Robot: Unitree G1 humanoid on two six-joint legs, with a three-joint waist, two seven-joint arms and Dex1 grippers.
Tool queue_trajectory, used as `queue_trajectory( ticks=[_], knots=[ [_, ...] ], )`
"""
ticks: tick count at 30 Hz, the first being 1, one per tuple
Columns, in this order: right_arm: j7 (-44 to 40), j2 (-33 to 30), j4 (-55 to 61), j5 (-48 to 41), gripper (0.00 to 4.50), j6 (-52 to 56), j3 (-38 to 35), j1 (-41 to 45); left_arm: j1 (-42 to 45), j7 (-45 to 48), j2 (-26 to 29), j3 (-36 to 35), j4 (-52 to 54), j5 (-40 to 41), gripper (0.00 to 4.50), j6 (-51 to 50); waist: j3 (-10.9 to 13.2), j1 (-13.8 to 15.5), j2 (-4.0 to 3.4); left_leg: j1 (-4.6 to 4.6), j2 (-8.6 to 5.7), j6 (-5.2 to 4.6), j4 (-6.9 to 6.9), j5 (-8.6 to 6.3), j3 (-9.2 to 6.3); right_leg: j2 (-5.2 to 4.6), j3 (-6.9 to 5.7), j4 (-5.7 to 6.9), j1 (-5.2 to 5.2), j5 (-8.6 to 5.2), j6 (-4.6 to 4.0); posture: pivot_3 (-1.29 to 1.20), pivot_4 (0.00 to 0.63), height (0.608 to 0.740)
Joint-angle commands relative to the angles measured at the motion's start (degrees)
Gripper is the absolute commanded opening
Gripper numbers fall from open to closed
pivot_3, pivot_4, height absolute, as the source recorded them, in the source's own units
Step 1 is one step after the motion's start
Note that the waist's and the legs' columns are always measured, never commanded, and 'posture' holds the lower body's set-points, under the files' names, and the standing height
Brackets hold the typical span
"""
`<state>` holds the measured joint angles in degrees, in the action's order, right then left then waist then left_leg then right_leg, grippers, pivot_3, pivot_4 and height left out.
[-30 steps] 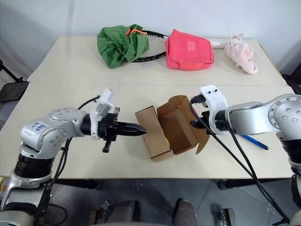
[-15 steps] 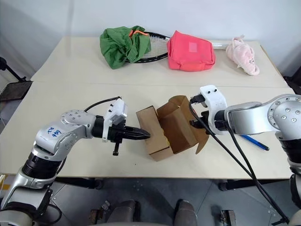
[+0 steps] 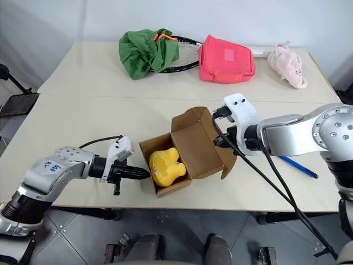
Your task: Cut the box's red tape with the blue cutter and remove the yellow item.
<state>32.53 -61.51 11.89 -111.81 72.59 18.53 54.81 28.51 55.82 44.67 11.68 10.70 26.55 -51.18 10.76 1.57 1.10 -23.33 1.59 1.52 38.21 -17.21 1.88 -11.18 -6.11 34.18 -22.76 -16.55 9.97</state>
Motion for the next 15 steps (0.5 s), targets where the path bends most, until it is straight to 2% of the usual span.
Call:
queue_trajectory(
  ticks=[1, 9, 12, 15],
  knots=[
    [0.6, 0.4, 1.8, -1.2, 0.02, -0.4, 1.1, 0.1, 1.8, -1.3, -2.5, -2.0, 1.2, 0.5, 0.00, 1.5, 0.0, -0.2, 0.00, 0.00, 0.02, 0.00, -0.01, 0.00, 0.02, 0.00, 0.00, 0.00, -0.02, 0.00, 0.00, 0.00, 0.150, 0.740],
    [2.3, 1.1, 2.4, -0.2, 0.02, -1.2, 1.9, -1.9, 2.6, -1.8, -4.2, -1.4, -0.4, -0.9, 0.00, 2.5, 0.0, -0.2, 0.00, 0.04, 0.05, 0.00, -0.01, 0.00, 0.09, 0.00, 0.01, 0.01, -0.03, 0.00, -0.01, 0.00, 0.150, 0.740],
    [1.1, 0.1, 2.1, 1.6, 0.70, -1.4, -0.1, -4.5, 3.3, -1.9, -5.2, -1.4, 0.0, -0.8, 0.00, 2.5, 0.0, -0.1, 0.00, 0.03, 0.05, 0.00, 0.02, 0.00, 0.11, 0.00, 0.01, 0.02, -0.03, 0.01, -0.01, 0.00, 0.150, 0.740],
    [-1.0, -0.8, 2.0, 4.1, 1.66, -0.9, -1.9, -5.9, 3.1, -1.6, -5.1, -1.3, 0.6, -0.9, 0.00, 2.8, 0.0, -0.1, 0.00, 0.02, 0.04, 0.00, 0.02, 0.00, 0.13, 0.00, 0.01, -0.01, -0.03, 0.01, -0.01, 0.00, 0.150, 0.740]
  ],
)
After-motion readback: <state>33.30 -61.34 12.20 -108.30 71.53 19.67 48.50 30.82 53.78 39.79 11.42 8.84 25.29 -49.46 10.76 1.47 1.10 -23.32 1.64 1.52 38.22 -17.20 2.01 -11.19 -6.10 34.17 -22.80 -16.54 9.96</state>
